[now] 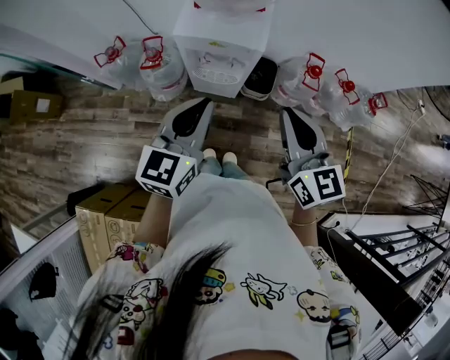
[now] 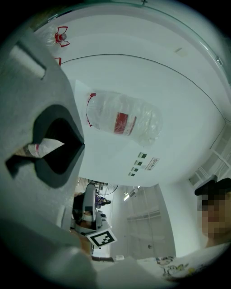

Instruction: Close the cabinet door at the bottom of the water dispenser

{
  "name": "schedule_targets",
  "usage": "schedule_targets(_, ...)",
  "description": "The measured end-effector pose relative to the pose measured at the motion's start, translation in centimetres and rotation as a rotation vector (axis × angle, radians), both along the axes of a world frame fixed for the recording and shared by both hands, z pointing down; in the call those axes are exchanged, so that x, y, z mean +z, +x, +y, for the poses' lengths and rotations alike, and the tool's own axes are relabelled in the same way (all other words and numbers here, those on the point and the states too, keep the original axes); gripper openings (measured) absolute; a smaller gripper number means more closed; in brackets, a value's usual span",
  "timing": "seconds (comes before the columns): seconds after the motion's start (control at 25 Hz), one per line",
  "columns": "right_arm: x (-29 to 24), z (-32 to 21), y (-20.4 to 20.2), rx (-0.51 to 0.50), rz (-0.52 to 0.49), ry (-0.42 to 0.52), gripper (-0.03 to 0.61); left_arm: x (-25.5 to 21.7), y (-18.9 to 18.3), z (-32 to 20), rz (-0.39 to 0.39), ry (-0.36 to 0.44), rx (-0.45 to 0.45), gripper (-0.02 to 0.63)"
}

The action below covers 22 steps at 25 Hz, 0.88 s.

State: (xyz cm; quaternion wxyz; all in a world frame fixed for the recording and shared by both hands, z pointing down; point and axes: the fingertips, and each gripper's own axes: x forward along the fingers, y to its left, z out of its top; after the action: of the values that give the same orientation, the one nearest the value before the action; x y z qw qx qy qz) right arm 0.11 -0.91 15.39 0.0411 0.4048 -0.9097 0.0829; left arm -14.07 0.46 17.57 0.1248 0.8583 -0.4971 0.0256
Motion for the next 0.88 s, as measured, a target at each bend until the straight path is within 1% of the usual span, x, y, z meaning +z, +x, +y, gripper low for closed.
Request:
schedule_targets(0.28, 0.01, 0.11, 0.37, 0.006, -0.006, -0.001, 0.008, 0.08, 0.21, 0.00, -0.004, -0.001, 0.000, -0.001)
schedule_targets(0.44, 0.02, 0.08, 0.57, 0.006, -0.009, 0.001, 0.008, -0.16, 0.56, -0.20, -0.013, 0.010, 0.023, 0.000)
schedule_targets(0.6, 0.01, 0.02, 0.66, 0.000, -0.009, 0.000, 0.008, -0.40, 0.79, -0.09, -0.037, 0.023, 0.051, -0.001)
schedule_targets(0.88, 0.07, -0.10, 0.83, -0.009, -0.011, 0.001, 0.008, -0.22, 0.94, 0.14, -0.056, 0.027, 0.086, 0.000)
